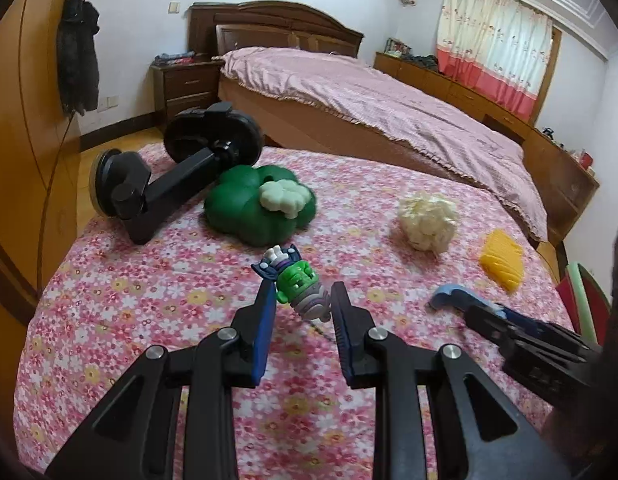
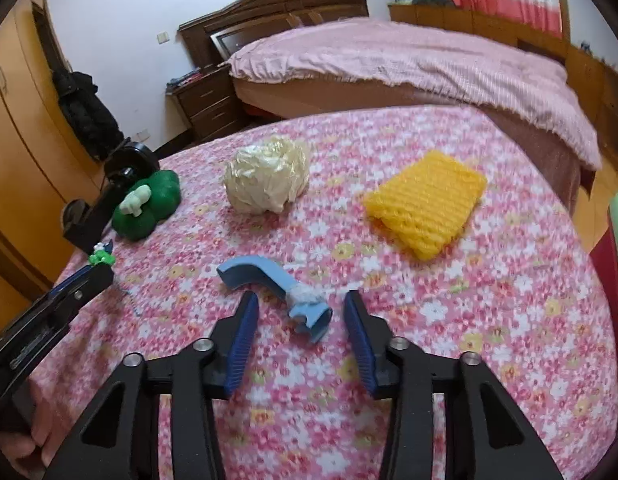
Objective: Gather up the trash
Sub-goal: 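Grasp the blue plastic clip with the right tool while the left tool holds the bottle, then carry the bottle and blue clip over the red bin and open both tools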
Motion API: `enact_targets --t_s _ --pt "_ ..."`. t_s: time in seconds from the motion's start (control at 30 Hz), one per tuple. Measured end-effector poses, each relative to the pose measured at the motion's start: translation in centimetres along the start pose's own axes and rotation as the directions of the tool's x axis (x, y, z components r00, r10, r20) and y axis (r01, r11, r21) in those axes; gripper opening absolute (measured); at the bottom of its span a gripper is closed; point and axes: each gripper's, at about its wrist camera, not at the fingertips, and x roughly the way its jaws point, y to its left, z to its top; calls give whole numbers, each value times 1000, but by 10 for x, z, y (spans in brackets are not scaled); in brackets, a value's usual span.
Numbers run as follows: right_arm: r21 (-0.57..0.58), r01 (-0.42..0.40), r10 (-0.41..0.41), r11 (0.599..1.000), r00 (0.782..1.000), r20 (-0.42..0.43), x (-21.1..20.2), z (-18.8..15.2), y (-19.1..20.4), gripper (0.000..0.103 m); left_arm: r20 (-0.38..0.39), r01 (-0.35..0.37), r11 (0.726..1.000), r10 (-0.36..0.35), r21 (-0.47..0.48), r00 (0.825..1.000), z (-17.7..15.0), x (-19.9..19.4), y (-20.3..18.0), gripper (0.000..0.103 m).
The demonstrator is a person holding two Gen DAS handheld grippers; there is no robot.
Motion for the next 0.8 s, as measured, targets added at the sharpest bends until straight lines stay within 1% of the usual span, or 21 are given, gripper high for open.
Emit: enact_targets --t_s 0.03,0.13,0.33,0.43,0.67,0.8 --pt "5 0 0 1000 1000 1 1 0 0 35 6 4 1000 -4 5 1000 0 -2 -2 28" --pt "36 2 -2 999 1000 5 2 -1 -2 20 17 23 1000 -23 5 1000 -1 -7 -4 28" --pt "73 -8 6 997 1000 20 -7 -4 -5 20 1 52 999 -52 -8 999 -3 -7 -5 28" --pt "94 -19 15 995 999 39 -20 -9 -6 20 7 48 999 -48 -14 999 -3 -7 -3 28" --pt "123 -14 1 992 995 102 -63 -18 -12 20 20 63 998 -63 -12 998 -4 -11 -5 28" --pt "152 -8 -14 988 990 140 -90 -26 -21 20 45 70 997 -70 14 997 -3 -19 -12 28"
